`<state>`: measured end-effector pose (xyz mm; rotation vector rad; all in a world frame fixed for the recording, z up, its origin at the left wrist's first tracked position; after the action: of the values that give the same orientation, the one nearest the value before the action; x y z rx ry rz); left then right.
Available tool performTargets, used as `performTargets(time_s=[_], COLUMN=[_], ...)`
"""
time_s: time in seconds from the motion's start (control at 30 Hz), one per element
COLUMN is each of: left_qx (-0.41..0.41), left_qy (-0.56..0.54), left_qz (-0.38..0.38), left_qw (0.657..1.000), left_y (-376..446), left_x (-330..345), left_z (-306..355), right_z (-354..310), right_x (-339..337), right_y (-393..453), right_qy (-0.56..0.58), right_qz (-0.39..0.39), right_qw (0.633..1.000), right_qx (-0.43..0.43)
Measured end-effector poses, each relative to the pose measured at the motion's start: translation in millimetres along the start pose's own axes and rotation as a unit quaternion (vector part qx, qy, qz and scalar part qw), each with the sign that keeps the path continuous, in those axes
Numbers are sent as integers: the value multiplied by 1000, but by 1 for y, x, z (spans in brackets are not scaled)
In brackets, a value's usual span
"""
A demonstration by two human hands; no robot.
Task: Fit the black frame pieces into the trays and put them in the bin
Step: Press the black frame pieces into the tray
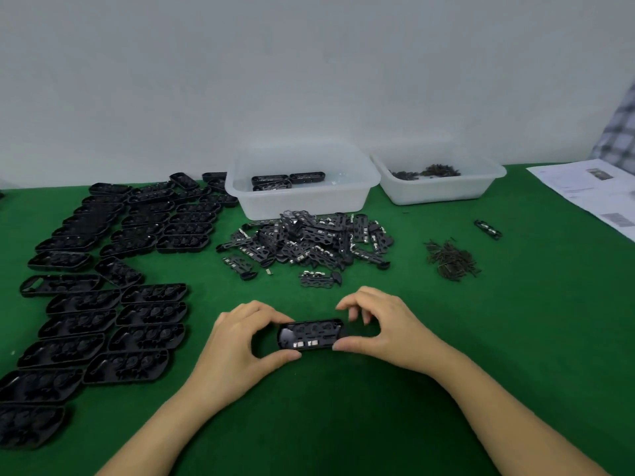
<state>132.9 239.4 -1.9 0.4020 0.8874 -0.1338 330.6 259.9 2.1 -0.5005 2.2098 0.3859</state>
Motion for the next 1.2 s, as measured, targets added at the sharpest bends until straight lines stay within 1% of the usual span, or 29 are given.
performTargets(time_s=[0.03,0.07,0.13,0.17,0.2,0.27,0.4,0.47,0.67,0.73,0.77,0.8,0.83,0.87,0.9,0.93,0.97,1.0,1.03,1.07,1.1,1.2], left_qx=[3,6,9,9,9,6,8,7,0,3,3,-1,-7,-14,-19,-20,-15,-10,-8,-14,-25,-69], left_qy=[0,2,8,9,8,0,-8,-6,-9,-9,-7,-5,-7,-16,-35,-60,-84,-101,-117,-138,-166,-235], left_qz=[2,4,6,7,8,10,10,10,5,2,0,-4,-5,0,14,39,75,110,135,149,157,181], left_qw=[1000,1000,1000,1000,1000,1000,1000,1000,1000,1000,1000,1000,1000,1000,999,997,994,989,984,979,973,953], left_y=[0,0,0,0,1,1,3,3,3,3,2,2,1,2,3,5,7,9,12,15,17,19], left_x=[0,-1,-1,-1,-1,-3,-3,-3,-2,-2,-1,-2,-2,-5,-8,-13,-19,-24,-28,-29,-29,-26], left_z=[0,0,0,1,1,2,4,3,2,2,2,2,2,3,6,11,19,29,39,48,54,59], right_z=[8,19,45,57,66,77,82,83,88,83,76,66,53,39,29,22,14,2,-10,-22,-32,-49], right_x=[-12,-29,-67,-82,-92,-100,-101,-100,-91,-91,-92,-95,-100,-104,-106,-101,-87,-67,-49,-34,-24,-10], right_y=[1,1,-4,-7,-9,-8,5,12,22,22,21,19,14,9,4,3,6,10,13,15,16,14], right_qy=[-6,-30,-129,-175,-213,-269,-344,-386,-520,-540,-536,-501,-430,-320,-170,-9,136,250,322,364,391,428], right_qz=[40,101,217,246,255,238,179,149,68,76,103,160,234,308,362,381,357,312,267,238,226,245], right_qw=[999,994,964,946,932,921,915,905,845,835,836,850,872,896,916,924,921,911,901,892,883,862], right_qx=[11,26,84,120,146,151,112,102,101,76,55,23,-5,-19,-6,30,72,102,118,123,124,115])
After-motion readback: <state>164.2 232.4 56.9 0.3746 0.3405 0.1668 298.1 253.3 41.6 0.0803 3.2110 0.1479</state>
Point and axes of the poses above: each hand's wrist, its own y-axis towards the middle knuckle, its own x-axis out of the palm, z = x × y, the point moved 6 cm from there along y, towards the middle knuckle, and after that the axes turned 2 degrees about -x, right-handed, at the moved point
